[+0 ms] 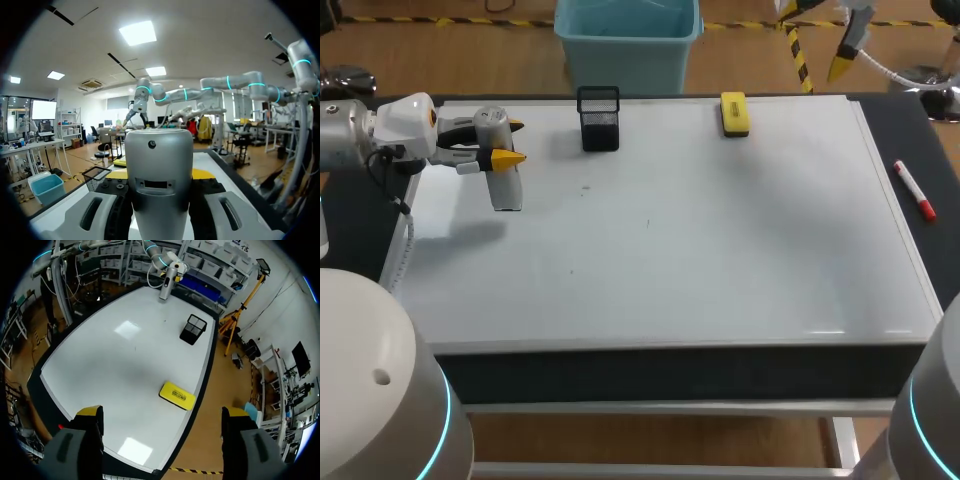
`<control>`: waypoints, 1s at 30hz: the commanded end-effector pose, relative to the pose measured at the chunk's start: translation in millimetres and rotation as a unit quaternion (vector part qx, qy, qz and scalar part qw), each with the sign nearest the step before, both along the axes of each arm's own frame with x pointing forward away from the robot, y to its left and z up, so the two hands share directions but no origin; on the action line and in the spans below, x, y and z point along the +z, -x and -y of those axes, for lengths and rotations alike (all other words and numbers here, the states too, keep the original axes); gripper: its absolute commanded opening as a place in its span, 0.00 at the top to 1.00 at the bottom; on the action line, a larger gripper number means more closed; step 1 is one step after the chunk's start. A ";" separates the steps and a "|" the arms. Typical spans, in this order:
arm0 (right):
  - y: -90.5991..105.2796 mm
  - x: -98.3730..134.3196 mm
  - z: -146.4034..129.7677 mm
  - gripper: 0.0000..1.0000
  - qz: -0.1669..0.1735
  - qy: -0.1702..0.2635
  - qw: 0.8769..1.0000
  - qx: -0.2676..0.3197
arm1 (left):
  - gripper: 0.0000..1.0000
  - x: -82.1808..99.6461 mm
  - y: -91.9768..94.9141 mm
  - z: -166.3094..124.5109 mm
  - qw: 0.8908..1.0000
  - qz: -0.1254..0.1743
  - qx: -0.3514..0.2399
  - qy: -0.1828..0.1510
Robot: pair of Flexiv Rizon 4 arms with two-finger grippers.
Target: Pick up the inspection probe, press it on each red-marked spot on the whiteboard one by one, put down the probe, pick up the eraser, and wipe off all the red marks.
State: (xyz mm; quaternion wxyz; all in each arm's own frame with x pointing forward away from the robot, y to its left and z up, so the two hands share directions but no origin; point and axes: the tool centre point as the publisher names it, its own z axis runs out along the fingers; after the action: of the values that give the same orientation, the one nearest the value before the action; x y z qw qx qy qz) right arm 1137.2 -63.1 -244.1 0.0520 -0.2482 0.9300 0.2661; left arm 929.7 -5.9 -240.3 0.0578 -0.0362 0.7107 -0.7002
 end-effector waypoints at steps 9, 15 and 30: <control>2.8 1.7 -0.3 0.00 0.003 0.005 1.000 -0.001 | 1.00 1.2 0.5 0.1 1.000 0.000 0.001 0.000; 2.8 1.7 -0.3 0.00 0.003 0.005 1.000 -0.001 | 1.00 12.7 -11.6 14.8 1.000 0.004 -0.003 -0.011; 2.8 1.7 -0.3 0.00 0.003 0.005 1.000 -0.001 | 1.00 69.1 -79.8 70.6 0.998 0.044 -0.041 -0.017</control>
State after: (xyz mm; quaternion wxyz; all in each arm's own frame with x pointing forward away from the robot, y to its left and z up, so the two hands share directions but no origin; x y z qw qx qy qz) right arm 1134.8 -62.3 -243.1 0.0542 -0.2474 0.9311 0.2626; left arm 987.7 -67.6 -175.1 0.0768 0.0110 0.7192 -0.6904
